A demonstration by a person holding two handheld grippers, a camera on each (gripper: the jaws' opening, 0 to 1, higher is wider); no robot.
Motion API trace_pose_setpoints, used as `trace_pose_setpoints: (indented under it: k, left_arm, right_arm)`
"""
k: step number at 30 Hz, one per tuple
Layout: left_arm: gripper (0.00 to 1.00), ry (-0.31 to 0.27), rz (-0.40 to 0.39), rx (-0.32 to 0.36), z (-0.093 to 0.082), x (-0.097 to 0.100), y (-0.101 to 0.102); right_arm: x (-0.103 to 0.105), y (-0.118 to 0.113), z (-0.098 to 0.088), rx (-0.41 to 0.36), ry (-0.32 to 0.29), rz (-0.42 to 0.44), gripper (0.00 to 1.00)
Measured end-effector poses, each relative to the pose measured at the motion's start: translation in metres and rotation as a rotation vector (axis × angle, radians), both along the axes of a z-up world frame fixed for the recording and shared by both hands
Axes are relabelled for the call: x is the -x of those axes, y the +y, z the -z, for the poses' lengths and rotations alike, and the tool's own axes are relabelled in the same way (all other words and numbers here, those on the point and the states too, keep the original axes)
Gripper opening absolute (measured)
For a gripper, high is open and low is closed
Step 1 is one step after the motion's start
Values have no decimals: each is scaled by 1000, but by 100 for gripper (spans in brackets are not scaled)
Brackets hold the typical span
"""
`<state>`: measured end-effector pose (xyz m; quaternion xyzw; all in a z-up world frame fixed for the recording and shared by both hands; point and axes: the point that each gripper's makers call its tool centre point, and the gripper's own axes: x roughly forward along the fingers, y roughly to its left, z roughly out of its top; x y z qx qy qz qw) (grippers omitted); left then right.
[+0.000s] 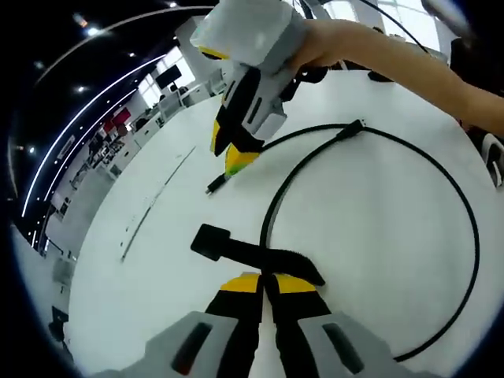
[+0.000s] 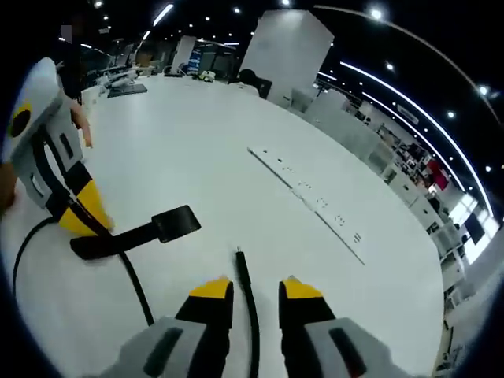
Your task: Find the charging cable on the desk, coil it up and secure with Velcro.
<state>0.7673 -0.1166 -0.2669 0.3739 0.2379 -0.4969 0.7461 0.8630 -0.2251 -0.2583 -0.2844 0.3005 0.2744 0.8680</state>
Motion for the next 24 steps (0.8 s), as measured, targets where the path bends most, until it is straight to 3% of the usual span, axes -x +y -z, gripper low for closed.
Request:
trace_pose_setpoints:
  k: [17, 24]
  left_arm:
    - [6, -2, 21, -9, 0, -2, 0]
    - [6, 11, 21, 5, 0, -4, 1]
  right_arm:
    - [-5, 15, 8, -2, 38, -11, 21]
    - [-4, 18, 10, -41, 71, -7, 20]
